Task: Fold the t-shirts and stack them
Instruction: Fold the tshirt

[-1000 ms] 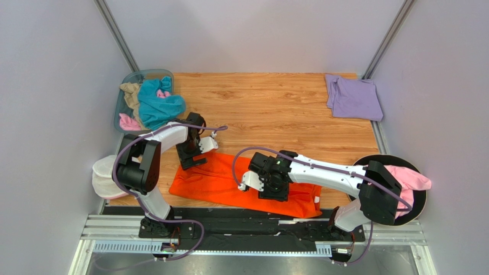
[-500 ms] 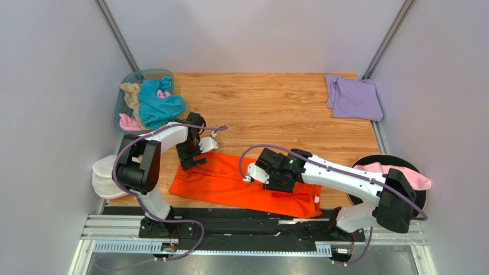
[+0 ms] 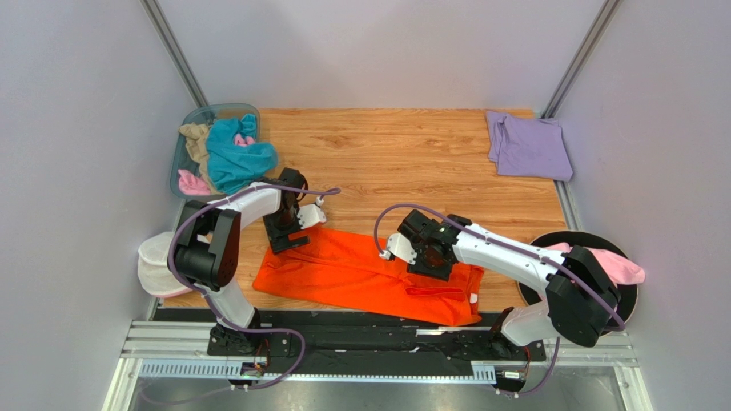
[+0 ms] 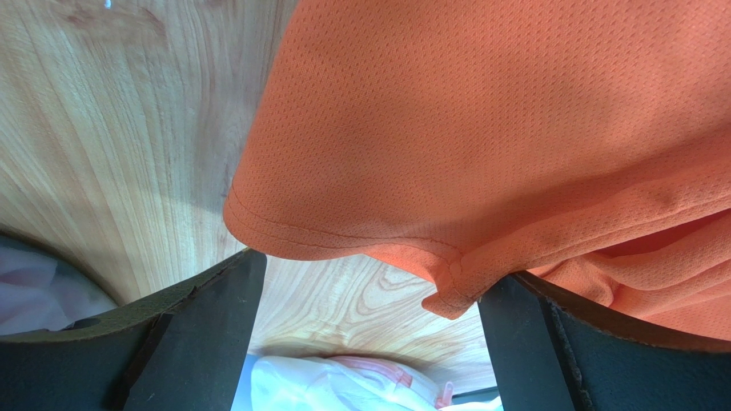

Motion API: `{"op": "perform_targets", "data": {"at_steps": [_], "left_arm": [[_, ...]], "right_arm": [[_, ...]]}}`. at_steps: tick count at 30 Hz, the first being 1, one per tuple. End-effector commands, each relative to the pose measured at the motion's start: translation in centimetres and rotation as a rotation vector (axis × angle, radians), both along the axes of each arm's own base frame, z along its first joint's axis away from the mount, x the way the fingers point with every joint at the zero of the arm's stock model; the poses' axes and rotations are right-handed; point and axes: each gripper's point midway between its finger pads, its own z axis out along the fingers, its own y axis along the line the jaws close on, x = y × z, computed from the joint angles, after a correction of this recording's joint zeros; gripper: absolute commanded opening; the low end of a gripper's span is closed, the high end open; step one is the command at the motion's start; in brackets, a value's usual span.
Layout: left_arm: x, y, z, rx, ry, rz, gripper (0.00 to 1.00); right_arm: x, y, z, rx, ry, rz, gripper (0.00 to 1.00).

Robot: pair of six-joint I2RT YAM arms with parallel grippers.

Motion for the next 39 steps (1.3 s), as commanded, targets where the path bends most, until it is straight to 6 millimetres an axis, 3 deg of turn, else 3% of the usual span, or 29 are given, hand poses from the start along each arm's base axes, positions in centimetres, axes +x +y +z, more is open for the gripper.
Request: {"op": "perform_targets", "data": {"at_steps": [1, 10, 17, 22, 29, 39], "left_arm": [[0.4, 0.1, -0.9, 0.013, -0.008, -0.014, 0.99], [1.2, 0.0, -1.3, 0.02, 0.0, -0.008, 0.99], [1.7, 0.0, -1.2, 0.031, 0.0, -0.006, 0.99], [2.3, -0.1, -1.1, 0.035, 0.001, 0.0, 0.99], [3.1, 0.1, -1.7, 0.057, 0.016, 0.001, 0.99], [5.3, -0.1, -1.5, 0.043, 0.004, 0.015, 0.99]], "right_arm": [[-0.5, 1.6, 0.5, 0.079, 0.035, 0.024, 0.38], [-4.0, 2.4, 1.6, 0.129, 0.128, 0.067, 0.39], [-5.2, 3.0, 1.9, 0.123, 0.148, 0.125, 0.39], [-5.6, 3.6, 0.4, 0.111, 0.189, 0.157, 0.39], [-6.1, 3.8, -3.4, 0.067, 0.254, 0.17, 0.38], [-5.9, 4.5, -5.0, 0.072, 0.266, 0.182, 0.36]]}}
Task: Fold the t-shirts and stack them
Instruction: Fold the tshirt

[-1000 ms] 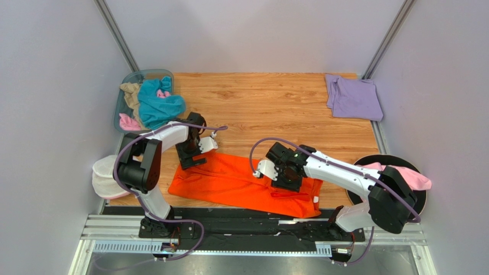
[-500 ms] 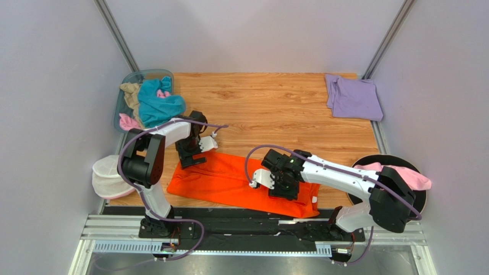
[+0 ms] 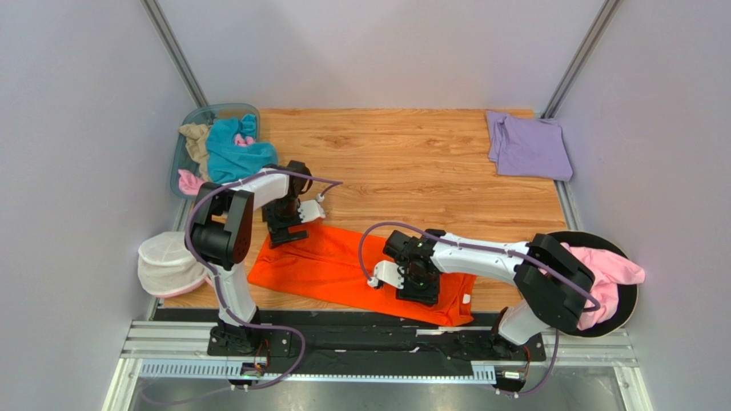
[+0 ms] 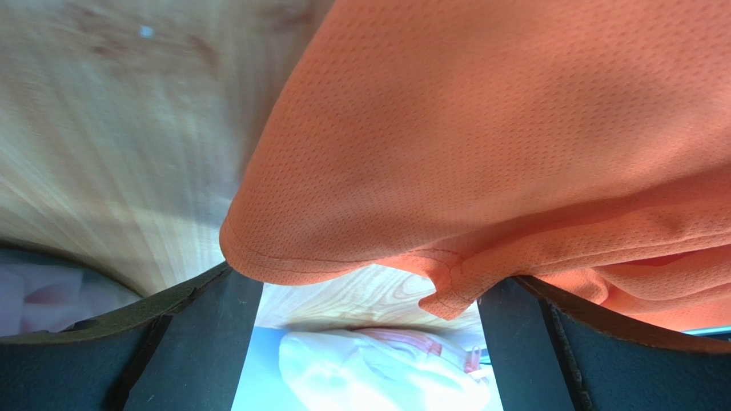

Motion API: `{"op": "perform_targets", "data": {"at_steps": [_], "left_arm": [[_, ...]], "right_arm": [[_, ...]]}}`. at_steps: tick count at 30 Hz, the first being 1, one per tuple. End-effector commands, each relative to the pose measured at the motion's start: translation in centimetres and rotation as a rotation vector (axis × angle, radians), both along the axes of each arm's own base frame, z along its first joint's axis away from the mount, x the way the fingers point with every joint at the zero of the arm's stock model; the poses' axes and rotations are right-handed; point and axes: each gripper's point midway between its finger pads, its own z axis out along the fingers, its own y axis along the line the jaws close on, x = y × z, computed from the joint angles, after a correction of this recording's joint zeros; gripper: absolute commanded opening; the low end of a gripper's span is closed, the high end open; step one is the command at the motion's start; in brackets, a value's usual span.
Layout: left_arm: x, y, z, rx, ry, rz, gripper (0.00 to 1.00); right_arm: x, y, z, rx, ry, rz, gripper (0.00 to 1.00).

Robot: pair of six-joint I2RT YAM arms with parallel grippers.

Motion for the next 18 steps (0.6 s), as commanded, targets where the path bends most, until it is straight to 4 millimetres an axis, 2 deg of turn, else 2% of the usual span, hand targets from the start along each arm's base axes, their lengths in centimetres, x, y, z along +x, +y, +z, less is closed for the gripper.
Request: {"op": "perform_targets", "data": {"at_steps": [1, 5, 11, 18], "left_arm": [[3.6, -1.2, -1.2, -0.071, -0.098, 0.013, 0.99], [3.7, -1.5, -1.1, -0.085, -0.098, 0.017, 0.99], [2.3, -1.0, -1.5, -0.073, -0.071, 0.01, 0.99], [0.4, -0.2, -2.0, -0.047, -0.042, -0.01, 0.99]], "right_arm": [[0.7, 1.1, -1.0, 0.034, -0.024, 0.04, 0.36], [1.5, 0.8, -1.8, 0.011, -0.055, 0.054, 0.35], [3.3, 0.1, -2.6, -0.016, -0.076, 0.035, 0.34], [7.6, -1.5, -3.4, -0.036, -0.105, -0.055, 0.34]]}}
